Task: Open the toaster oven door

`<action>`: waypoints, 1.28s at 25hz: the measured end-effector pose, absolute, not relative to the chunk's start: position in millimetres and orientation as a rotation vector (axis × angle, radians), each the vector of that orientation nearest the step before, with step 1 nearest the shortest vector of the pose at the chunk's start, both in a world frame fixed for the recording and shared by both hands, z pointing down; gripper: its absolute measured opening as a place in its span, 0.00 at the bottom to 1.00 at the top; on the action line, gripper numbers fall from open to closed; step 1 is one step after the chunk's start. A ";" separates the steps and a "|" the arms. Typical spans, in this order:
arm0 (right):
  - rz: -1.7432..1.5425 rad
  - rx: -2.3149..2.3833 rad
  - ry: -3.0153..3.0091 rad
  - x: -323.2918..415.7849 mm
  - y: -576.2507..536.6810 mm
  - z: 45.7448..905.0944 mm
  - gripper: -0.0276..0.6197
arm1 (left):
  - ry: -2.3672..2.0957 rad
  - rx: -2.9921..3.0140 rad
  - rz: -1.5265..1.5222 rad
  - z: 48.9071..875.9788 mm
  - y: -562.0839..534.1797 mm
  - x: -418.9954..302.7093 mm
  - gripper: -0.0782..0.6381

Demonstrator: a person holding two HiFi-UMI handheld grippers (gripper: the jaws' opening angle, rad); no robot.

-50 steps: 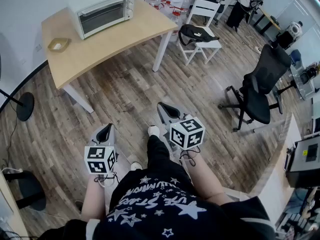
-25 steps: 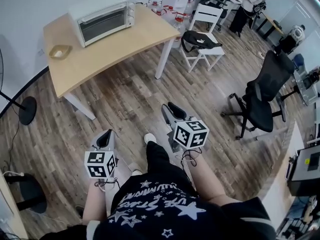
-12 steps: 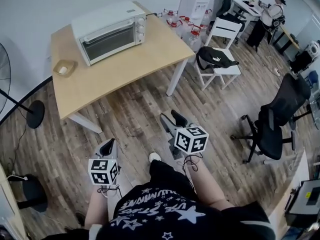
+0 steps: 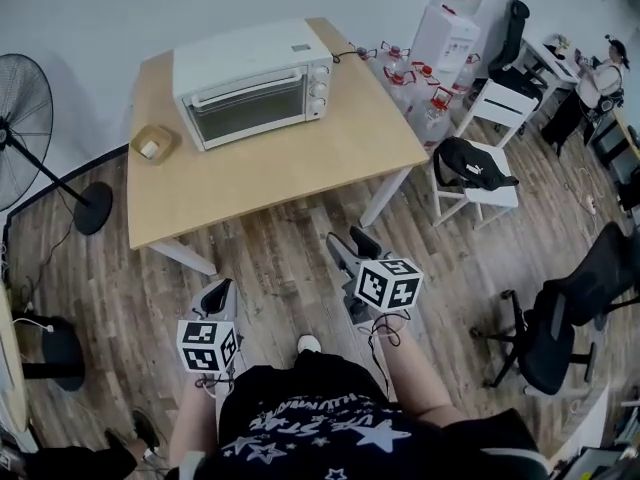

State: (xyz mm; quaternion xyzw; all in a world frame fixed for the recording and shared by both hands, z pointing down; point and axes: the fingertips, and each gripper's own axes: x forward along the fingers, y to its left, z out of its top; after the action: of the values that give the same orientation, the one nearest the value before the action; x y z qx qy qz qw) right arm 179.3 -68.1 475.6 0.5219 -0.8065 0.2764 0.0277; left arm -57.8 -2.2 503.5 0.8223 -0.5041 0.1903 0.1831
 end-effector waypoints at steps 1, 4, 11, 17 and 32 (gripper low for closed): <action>0.859 1.591 -2.499 178.6 -75.0 477.2 0.40 | -1.445 2.307 0.530 501.7 -6.8 -58.8 0.14; 0.881 1.542 -2.522 172.1 -91.7 480.1 0.40 | -1.495 2.276 0.521 497.4 -16.0 -63.9 0.14; 0.882 1.487 -2.553 153.6 -125.4 479.6 0.40 | -1.557 2.243 0.516 494.7 -43.5 -81.9 0.14; 0.835 1.516 -2.543 158.5 -161.7 467.6 0.40 | -1.593 2.257 0.462 485.1 -93.6 -91.1 0.14; 0.756 1.588 -2.533 138.0 -325.3 418.2 0.38 | -1.588 2.298 0.415 457.5 -257.1 -126.2 0.14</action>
State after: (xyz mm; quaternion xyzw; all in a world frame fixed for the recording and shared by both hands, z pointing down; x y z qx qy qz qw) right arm 138.0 -325.3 418.2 0.5148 -0.8210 0.2451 0.0290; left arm -126.2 -257.1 457.5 0.8036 -0.5551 0.1452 0.1581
